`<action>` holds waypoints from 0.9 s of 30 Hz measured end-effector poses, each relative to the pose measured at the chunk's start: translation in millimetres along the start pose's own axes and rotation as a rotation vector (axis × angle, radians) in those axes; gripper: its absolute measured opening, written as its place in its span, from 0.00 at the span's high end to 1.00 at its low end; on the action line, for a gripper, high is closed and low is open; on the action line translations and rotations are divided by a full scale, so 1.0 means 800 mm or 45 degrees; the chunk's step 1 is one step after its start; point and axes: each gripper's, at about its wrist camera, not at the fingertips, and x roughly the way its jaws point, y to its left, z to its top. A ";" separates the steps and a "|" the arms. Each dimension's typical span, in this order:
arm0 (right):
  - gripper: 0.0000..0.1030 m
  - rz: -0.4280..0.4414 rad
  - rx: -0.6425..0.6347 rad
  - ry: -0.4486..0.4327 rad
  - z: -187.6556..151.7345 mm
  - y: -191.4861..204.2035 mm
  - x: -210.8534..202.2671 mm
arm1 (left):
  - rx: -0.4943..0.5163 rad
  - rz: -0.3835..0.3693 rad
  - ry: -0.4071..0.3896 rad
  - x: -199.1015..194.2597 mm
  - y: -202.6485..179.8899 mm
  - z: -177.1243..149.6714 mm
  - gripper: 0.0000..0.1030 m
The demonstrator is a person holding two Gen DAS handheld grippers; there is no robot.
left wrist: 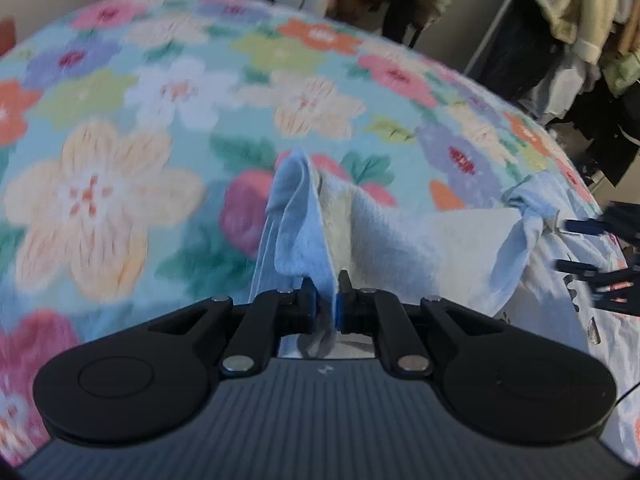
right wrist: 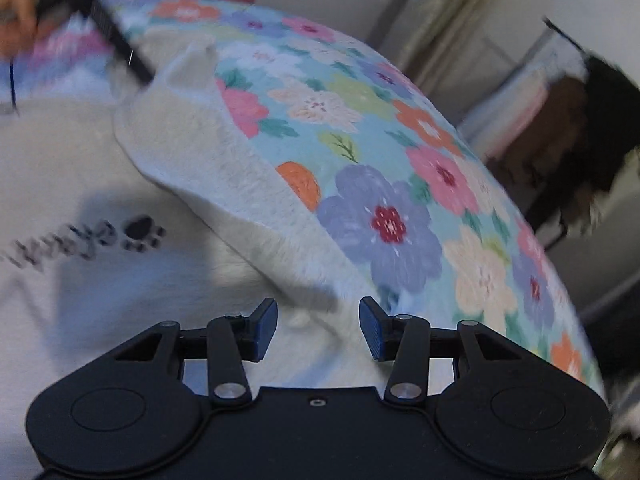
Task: Fold clothes
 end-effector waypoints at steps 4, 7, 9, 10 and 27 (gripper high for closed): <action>0.52 -0.030 -0.029 -0.041 0.006 -0.003 0.031 | 0.013 0.000 -0.115 -0.021 -0.007 0.016 0.92; 1.00 -0.056 -0.028 -0.086 0.010 -0.008 0.051 | -0.061 -0.043 -0.197 -0.038 0.003 0.035 0.93; 0.97 -0.148 0.146 -0.216 0.024 -0.032 0.040 | -0.076 -0.043 -0.235 -0.043 0.008 0.053 0.93; 0.97 -0.185 0.202 -0.236 0.038 -0.049 0.042 | -0.069 -0.020 -0.239 -0.039 0.009 0.066 0.93; 0.48 -0.109 0.940 -0.064 -0.050 -0.235 -0.002 | -0.183 0.406 0.021 0.146 0.032 0.157 0.92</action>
